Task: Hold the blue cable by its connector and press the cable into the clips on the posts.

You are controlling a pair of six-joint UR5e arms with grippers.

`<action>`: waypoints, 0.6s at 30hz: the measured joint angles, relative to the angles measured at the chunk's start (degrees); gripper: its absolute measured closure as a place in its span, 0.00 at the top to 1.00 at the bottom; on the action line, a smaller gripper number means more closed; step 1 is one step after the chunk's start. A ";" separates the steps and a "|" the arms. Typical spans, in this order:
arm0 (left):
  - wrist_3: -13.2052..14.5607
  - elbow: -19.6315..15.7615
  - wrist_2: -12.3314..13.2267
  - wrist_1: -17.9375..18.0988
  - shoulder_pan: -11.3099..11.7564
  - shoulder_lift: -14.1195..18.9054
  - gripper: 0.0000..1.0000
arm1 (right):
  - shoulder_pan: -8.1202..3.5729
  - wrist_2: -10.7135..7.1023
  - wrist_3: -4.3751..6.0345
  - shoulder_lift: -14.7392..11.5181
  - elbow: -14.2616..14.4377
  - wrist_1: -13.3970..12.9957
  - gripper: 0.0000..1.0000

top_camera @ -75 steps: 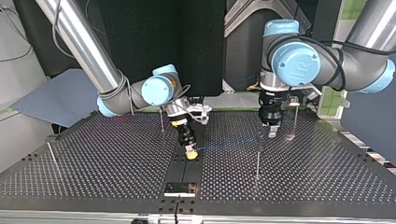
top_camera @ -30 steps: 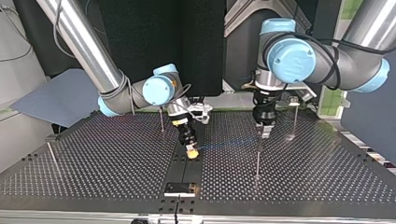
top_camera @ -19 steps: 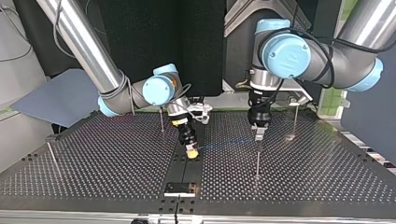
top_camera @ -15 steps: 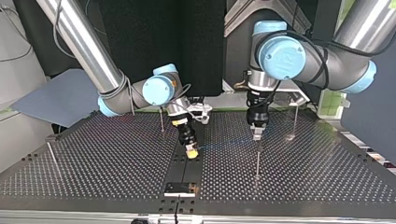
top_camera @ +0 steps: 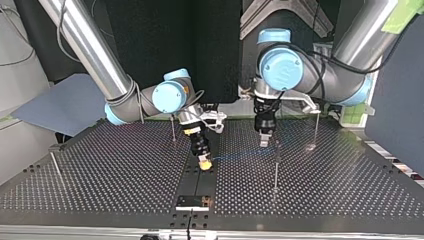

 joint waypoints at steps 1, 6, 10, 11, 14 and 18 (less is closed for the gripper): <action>-0.03 0.42 -0.50 -0.04 -0.19 -0.53 1.00 | 0.01 -0.02 0.00 0.00 0.00 0.00 0.00; -1.17 2.66 -2.56 1.00 -0.93 -1.80 1.00 | 0.05 -0.06 -0.01 0.01 -0.01 0.09 0.00; -1.70 5.04 -3.91 0.70 -1.45 -3.32 1.00 | 0.06 -0.06 -0.01 0.01 -0.01 0.09 0.00; -1.73 5.57 -4.08 0.60 -1.55 -3.71 1.00 | 0.07 -0.06 -0.01 0.01 -0.01 0.09 0.00; -1.78 7.30 -4.37 0.55 -1.86 -5.01 1.00 | 0.07 -0.05 -0.02 0.01 -0.01 0.08 0.00; -1.81 8.68 -4.64 0.96 -2.06 -6.38 1.00 | 0.07 -0.05 -0.06 0.04 -0.01 0.08 0.00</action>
